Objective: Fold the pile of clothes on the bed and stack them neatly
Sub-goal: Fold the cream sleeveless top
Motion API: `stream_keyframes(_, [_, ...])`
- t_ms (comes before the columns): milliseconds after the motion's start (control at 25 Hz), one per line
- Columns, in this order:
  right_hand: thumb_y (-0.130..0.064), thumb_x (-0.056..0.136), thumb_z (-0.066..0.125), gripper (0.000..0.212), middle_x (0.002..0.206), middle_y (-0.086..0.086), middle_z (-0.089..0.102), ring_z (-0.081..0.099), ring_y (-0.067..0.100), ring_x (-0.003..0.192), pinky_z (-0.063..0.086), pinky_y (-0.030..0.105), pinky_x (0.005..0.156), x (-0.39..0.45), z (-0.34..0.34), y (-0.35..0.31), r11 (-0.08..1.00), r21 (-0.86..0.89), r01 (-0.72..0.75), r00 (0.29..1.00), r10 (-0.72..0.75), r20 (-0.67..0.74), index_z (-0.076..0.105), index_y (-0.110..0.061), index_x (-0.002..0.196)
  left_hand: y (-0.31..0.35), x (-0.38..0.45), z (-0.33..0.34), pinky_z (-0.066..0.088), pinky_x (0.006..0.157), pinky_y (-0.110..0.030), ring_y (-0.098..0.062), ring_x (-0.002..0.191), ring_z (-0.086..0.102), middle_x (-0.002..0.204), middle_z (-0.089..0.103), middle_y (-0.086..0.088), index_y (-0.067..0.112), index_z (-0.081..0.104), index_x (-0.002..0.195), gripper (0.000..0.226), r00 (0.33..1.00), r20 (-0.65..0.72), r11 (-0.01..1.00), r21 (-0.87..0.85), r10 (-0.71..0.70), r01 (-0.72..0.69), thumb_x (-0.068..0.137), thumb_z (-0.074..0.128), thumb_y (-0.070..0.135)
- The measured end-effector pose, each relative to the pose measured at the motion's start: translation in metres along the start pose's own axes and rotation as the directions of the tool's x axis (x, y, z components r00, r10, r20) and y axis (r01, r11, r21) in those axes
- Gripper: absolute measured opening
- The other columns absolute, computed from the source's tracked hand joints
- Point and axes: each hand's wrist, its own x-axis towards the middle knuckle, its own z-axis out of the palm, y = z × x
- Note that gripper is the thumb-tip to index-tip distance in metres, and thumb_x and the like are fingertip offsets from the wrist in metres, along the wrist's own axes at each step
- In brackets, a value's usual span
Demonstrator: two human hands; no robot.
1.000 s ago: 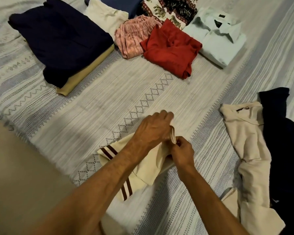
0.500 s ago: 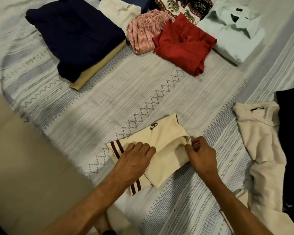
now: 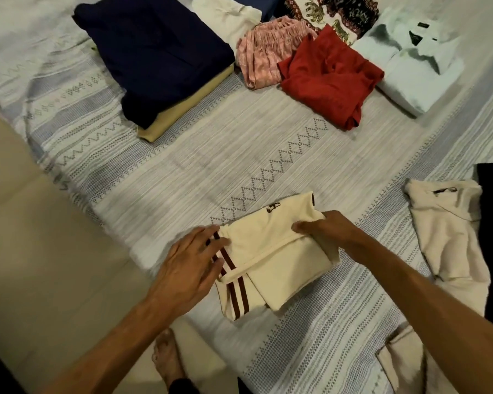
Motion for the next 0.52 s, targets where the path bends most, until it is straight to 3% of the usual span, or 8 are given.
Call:
stream_keyframes(80, [-0.029, 0.081, 0.085, 0.041, 0.107, 0.007, 0.079, 0.075, 0.03, 0.098, 0.061, 0.041, 0.084, -0.009, -0.012, -0.01, 0.997, 0.067, 0.023, 0.991, -0.032, 0.132, 0.07, -0.015, 0.117, -0.011, -0.005, 0.006, 0.035, 0.117, -0.039, -0.017, 0.149, 0.035, 0.161, 0.038, 0.005, 0.033, 0.051, 0.146, 0.045, 0.999, 0.05, 0.999, -0.048, -0.003, 0.005, 0.104, 0.045, 0.047])
stream_keyframes(160, [-0.019, 0.078, 0.087, 0.045, 0.111, 0.014, 0.075, 0.074, 0.031, 0.092, 0.058, 0.04, 0.081, -0.014, -0.025, -0.025, 0.996, 0.085, 0.021, 0.994, -0.03, 0.101, 0.066, -0.012, 0.117, -0.014, -0.004, 0.005, 0.034, 0.117, -0.035, -0.013, 0.143, 0.039, 0.155, 0.043, 0.006, 0.03, 0.051, 0.146, 0.049, 0.997, 0.027, 0.979, -0.188, -0.075, 0.079, 0.102, 0.047, 0.05])
stream_keyframes(240, [-0.019, 0.071, 0.092, 0.053, 0.109, 0.014, 0.074, 0.071, 0.027, 0.088, 0.058, 0.037, 0.076, -0.024, -0.043, -0.05, 0.999, 0.036, 0.041, 0.998, -0.043, 0.047, 0.067, -0.013, 0.118, -0.012, 0.0, -0.002, 0.038, 0.109, -0.022, -0.005, 0.132, 0.043, 0.143, 0.05, 0.012, 0.029, 0.053, 0.142, 0.046, 0.975, -0.025, 0.909, -0.369, -0.22, 0.196, 0.1, 0.054, 0.049])
stream_keyframes(320, [-0.022, 0.069, 0.094, 0.054, 0.104, 0.014, 0.077, 0.073, 0.021, 0.083, 0.059, 0.03, 0.067, -0.038, -0.065, -0.083, 0.991, -0.073, 0.11, 0.994, -0.108, 0.027, 0.071, -0.01, 0.117, -0.003, 0.006, -0.012, 0.043, 0.094, -0.01, 0.005, 0.12, 0.048, 0.131, 0.052, 0.02, 0.036, 0.056, 0.133, 0.035, 0.923, -0.011, 0.776, -0.546, -0.385, 0.318, 0.1, 0.066, 0.039])
stream_keyframes(360, [-0.021, 0.071, 0.094, 0.05, 0.1, 0.013, 0.077, 0.072, 0.018, 0.08, 0.057, 0.026, 0.062, -0.051, -0.074, -0.104, 0.979, -0.135, 0.155, 0.988, -0.155, 0.01, 0.071, -0.009, 0.114, 0.003, 0.011, -0.019, 0.047, 0.091, -0.011, 0.006, 0.116, 0.053, 0.128, 0.055, 0.022, 0.039, 0.057, 0.128, 0.033, 0.888, 0.028, 0.684, -0.626, -0.459, 0.374, 0.098, 0.069, 0.036])
stream_keyframes(440, [-0.018, 0.074, 0.093, 0.043, 0.095, 0.004, 0.075, 0.07, 0.015, 0.079, 0.053, 0.02, 0.058, -0.081, -0.092, -0.147, 0.922, -0.288, 0.26, 0.956, -0.287, -0.055, 0.07, -0.014, 0.111, 0.011, 0.025, -0.028, 0.054, 0.092, -0.025, 0.0, 0.11, 0.064, 0.12, 0.066, 0.018, 0.041, 0.062, 0.12, 0.024, 0.814, 0.127, 0.476, -0.757, -0.567, 0.449, 0.098, 0.069, 0.035])
stream_keyframes(520, [-0.017, 0.079, 0.089, 0.038, 0.097, -0.001, 0.074, 0.07, 0.018, 0.084, 0.053, 0.024, 0.066, -0.114, -0.107, -0.188, 0.77, -0.528, 0.358, 0.871, -0.479, -0.108, 0.074, -0.014, 0.114, 0.022, 0.042, -0.043, 0.057, 0.094, -0.038, -0.013, 0.106, 0.071, 0.112, 0.074, 0.01, 0.034, 0.067, 0.115, 0.014, 0.772, 0.239, 0.268, -0.843, -0.589, 0.466, 0.102, 0.064, 0.035])
